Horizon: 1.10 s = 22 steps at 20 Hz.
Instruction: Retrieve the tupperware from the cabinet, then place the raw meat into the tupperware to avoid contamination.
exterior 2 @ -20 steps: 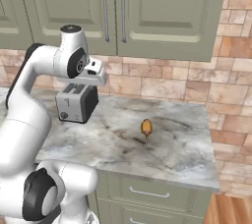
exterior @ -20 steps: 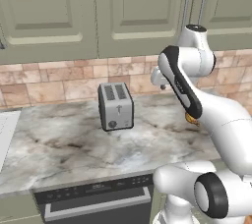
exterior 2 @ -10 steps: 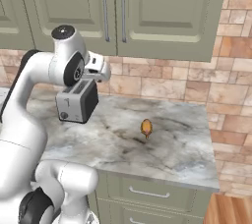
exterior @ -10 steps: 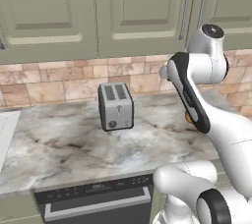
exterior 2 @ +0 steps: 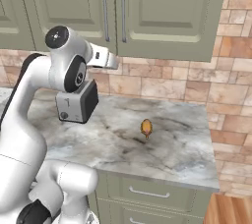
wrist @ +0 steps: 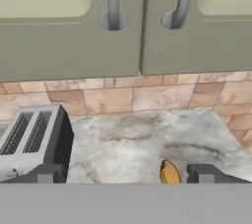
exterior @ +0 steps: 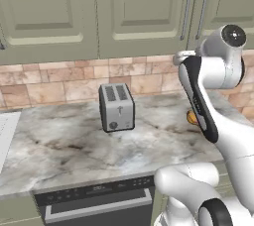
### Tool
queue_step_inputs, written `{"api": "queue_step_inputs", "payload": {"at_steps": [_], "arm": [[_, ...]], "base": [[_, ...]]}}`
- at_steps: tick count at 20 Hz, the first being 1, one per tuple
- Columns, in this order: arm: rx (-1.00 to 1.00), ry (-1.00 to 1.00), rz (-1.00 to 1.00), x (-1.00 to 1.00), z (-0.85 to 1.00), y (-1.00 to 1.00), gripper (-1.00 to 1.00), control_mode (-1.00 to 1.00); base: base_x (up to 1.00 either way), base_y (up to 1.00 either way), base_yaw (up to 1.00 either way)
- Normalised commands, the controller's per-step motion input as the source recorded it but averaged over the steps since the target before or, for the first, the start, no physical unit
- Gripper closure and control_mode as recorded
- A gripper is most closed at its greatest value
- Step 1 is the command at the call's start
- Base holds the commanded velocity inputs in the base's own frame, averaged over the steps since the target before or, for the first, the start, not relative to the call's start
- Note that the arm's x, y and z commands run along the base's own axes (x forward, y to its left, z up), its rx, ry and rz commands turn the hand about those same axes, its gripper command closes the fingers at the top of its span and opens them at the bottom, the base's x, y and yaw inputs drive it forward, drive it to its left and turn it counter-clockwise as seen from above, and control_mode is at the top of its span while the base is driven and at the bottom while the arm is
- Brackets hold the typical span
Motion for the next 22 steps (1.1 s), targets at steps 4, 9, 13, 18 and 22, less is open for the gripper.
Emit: {"api": "queue_step_inputs", "payload": {"at_steps": [4, 9, 13, 18, 22], "arm": [[0.0, -0.25, -0.13, -0.1, 0.71, -0.2, -1.0, -1.0], [0.0, -0.26, -0.07, -0.23, 0.77, -0.04, -1.0, -1.0], [0.01, -0.14, -0.01, -0.26, 0.43, 0.07, -1.0, -1.0], [0.01, -0.01, 0.05, -0.17, 0.22, 0.09, -1.0, -1.0], [0.0, 0.06, 0.05, -0.12, 0.14, 0.22, -1.0, -1.0]], "base": [[0.0, 0.0, 0.0], [0.0, 0.0, 0.0], [0.0, 0.0, 0.0], [0.0, 0.0, 0.0], [0.0, 0.0, 0.0]]}}
